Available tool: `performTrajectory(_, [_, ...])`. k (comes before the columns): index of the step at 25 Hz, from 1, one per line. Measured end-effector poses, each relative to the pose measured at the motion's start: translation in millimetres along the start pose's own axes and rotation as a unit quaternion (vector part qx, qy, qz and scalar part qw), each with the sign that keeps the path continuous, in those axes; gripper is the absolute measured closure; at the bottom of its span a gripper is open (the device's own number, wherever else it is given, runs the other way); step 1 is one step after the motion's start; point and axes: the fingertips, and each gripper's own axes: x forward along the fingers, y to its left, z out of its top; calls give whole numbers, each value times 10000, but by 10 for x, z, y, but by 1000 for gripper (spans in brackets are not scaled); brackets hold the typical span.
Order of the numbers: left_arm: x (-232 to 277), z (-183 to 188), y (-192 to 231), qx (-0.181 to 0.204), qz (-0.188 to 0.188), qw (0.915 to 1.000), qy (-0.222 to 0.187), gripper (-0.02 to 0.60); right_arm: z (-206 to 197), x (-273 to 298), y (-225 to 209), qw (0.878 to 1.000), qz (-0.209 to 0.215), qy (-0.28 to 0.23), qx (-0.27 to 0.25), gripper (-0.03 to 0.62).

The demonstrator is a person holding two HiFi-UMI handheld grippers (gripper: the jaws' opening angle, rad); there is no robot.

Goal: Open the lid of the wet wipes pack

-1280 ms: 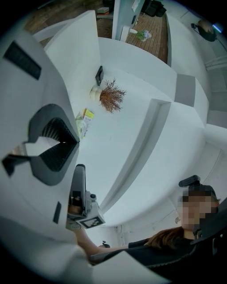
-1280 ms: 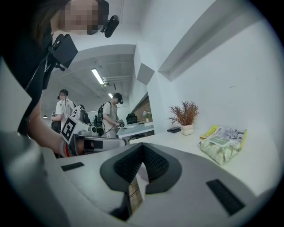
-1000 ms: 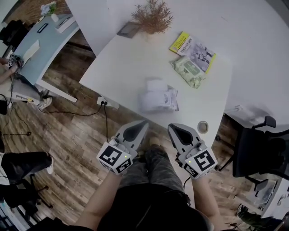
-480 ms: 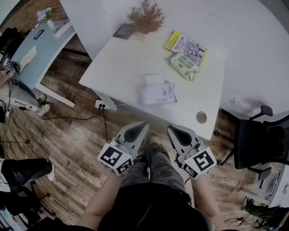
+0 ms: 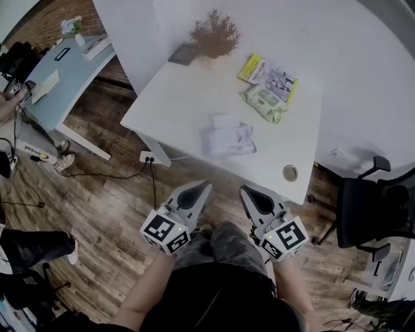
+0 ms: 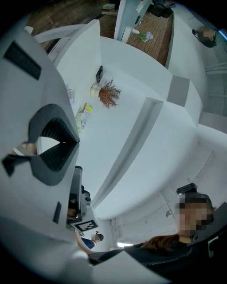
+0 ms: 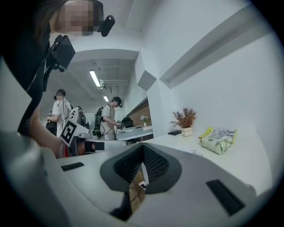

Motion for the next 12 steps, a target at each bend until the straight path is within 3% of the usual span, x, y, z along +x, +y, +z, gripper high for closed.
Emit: performTrajectory(12, [35,-13,-8,-117,-31,9999,-12,569,-14,-28,-1,10000,-39,64,-49,576])
